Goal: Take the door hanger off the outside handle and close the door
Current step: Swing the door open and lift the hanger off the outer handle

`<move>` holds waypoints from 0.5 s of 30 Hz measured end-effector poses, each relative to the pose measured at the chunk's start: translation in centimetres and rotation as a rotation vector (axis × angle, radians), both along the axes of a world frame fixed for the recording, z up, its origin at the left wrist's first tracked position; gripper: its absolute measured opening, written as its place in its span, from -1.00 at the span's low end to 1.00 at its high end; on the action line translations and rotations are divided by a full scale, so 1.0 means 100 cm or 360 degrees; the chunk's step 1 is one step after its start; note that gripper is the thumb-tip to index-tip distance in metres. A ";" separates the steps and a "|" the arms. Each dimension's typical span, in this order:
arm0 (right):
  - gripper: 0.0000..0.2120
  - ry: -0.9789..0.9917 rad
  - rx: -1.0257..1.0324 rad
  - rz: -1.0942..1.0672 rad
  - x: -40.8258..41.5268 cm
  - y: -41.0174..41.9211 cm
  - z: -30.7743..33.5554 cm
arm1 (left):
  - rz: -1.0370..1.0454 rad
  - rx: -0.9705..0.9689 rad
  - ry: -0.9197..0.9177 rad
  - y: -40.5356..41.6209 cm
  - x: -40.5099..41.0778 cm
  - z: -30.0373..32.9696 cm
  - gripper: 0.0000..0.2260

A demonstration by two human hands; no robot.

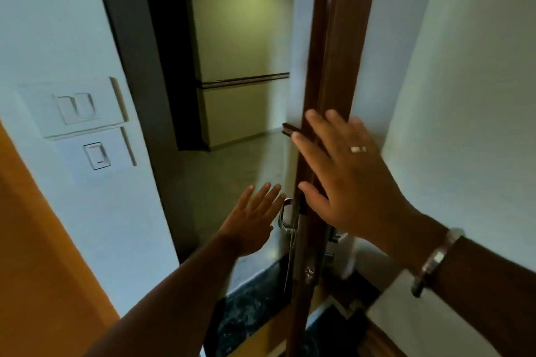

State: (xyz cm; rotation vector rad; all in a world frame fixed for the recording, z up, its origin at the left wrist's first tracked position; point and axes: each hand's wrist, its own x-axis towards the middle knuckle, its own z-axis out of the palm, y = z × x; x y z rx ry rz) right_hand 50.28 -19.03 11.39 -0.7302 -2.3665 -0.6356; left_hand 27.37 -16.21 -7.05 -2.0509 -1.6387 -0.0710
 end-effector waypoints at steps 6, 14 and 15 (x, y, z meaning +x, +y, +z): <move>-0.30 -0.0803 0.0118 -0.0486 -0.001 0.022 0.021 | -0.0298 -0.0319 0.0130 0.047 0.046 -0.019 -0.42; -0.22 -0.1270 0.0097 -0.1147 0.020 0.089 0.019 | -0.0782 -0.0856 -0.0273 0.111 0.104 -0.011 -0.73; -0.18 -0.1370 0.0137 -0.1289 0.026 0.097 0.018 | -0.0813 -0.0912 -0.0247 0.116 0.109 -0.010 -0.72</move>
